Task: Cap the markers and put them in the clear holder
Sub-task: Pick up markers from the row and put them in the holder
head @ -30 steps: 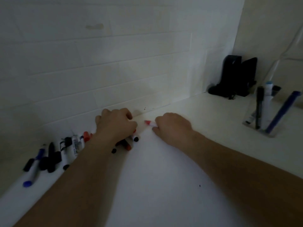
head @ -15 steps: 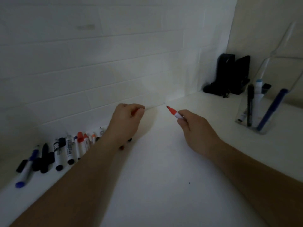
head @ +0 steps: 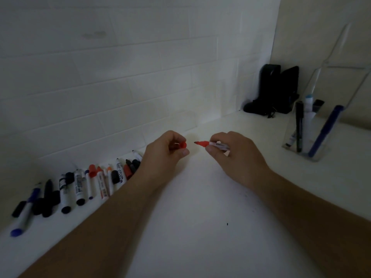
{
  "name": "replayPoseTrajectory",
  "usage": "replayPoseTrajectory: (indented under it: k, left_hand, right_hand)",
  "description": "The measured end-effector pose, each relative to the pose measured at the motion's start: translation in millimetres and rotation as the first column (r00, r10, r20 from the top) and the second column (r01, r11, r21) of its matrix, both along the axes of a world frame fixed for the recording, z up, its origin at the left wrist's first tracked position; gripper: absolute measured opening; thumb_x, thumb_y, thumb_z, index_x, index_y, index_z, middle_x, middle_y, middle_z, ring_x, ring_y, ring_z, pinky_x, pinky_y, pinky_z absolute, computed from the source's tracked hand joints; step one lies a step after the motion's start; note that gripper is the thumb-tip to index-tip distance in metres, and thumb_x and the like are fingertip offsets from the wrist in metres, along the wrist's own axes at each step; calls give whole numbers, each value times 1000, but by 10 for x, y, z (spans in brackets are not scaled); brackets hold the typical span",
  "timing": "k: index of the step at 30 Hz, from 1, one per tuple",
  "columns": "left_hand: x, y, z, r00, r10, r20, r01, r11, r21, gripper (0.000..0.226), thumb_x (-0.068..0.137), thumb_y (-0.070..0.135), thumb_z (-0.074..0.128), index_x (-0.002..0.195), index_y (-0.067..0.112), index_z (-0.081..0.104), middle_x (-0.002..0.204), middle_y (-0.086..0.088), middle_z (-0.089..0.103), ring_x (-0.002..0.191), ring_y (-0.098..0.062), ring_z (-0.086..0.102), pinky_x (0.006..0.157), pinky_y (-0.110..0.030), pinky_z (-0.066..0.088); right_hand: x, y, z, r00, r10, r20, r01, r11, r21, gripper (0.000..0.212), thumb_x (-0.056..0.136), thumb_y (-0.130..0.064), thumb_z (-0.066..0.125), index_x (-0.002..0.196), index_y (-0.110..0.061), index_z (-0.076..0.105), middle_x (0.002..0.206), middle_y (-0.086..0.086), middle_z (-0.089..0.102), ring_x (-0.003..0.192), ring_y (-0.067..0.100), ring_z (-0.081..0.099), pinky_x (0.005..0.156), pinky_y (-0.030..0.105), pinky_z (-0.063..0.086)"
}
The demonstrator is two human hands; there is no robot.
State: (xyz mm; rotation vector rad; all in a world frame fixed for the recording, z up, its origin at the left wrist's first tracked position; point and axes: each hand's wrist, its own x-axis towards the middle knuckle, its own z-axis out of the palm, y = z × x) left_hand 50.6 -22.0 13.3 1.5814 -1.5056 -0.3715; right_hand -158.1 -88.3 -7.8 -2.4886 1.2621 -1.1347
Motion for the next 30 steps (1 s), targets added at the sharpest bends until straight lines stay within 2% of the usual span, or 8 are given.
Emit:
replayPoseTrajectory:
  k: [3, 5, 12, 18, 21, 24, 27, 30]
  left_hand:
    - [-9, 4, 4, 988, -1, 152, 7, 999, -34, 18, 86, 28, 75, 99, 35, 65, 96, 17, 68, 93, -1, 61, 82, -24, 49]
    - [-17, 7, 12, 975, 1, 220, 13, 998, -59, 18, 84, 29, 76, 98, 35, 66, 95, 17, 66, 92, -2, 58, 81, -26, 46]
    - [-69, 11, 25, 949, -20, 315, 56, 993, -105, 20, 81, 28, 79, 99, 30, 70, 87, 15, 63, 87, 0, 54, 77, -14, 38]
    - [-65, 10, 10, 968, -77, 239, 98, 992, -81, 19, 80, 29, 80, 96, 31, 71, 84, 17, 64, 86, 0, 56, 72, -7, 38]
    - [-77, 1, -3, 959, -141, 245, 160, 985, -60, 15, 83, 31, 77, 96, 33, 71, 86, 15, 66, 83, -3, 58, 75, -20, 46]
    - [-120, 2, -25, 952, -221, 212, 230, 973, -17, 4, 96, 32, 60, 99, 30, 63, 86, 11, 66, 78, -6, 59, 73, -31, 49]
    - [-161, 16, -59, 954, -264, 138, 269, 963, -13, 14, 106, 29, 40, 102, 21, 51, 86, -2, 62, 77, -19, 55, 72, -46, 47]
    - [-188, 19, -76, 958, -263, 113, 267, 964, -14, 18, 105, 31, 37, 98, 18, 47, 81, -10, 58, 71, -23, 50, 70, -53, 45]
  right_hand:
    - [6, 15, -12, 1000, -6, -24, 4, 997, -72, 29, 93, -61, 49, 104, -39, 64, 81, -12, 52, 78, 12, 52, 65, 28, 43]
    - [15, 9, -30, 999, -4, -39, 0, 997, -80, 32, 92, -63, 47, 105, -39, 64, 80, -12, 50, 78, 13, 52, 66, 29, 44]
    - [15, 10, -34, 996, -3, -88, -5, 996, -93, 42, 92, -66, 41, 107, -37, 66, 81, -12, 49, 77, 13, 50, 65, 33, 44]
    - [5, 47, -1, 997, 24, -78, -32, 995, -95, 26, 97, -53, 54, 107, -35, 70, 80, -10, 52, 72, 12, 51, 62, 28, 39]
    - [24, 84, 9, 994, 47, -97, -56, 994, -95, 26, 97, -54, 50, 103, -36, 68, 79, -11, 49, 71, 11, 49, 62, 27, 36]
    - [57, 126, 29, 995, 60, -83, -70, 990, -126, 34, 98, -57, 43, 102, -35, 68, 77, -10, 49, 68, 10, 49, 60, 28, 39]
    - [57, 126, 35, 993, 45, -110, -59, 990, -127, 33, 98, -58, 43, 99, -35, 66, 76, -9, 48, 69, 11, 49, 60, 31, 41]
    - [28, 98, 27, 990, 46, -136, -61, 992, -111, 34, 98, -59, 41, 98, -36, 65, 75, -8, 49, 70, 11, 50, 60, 33, 44]
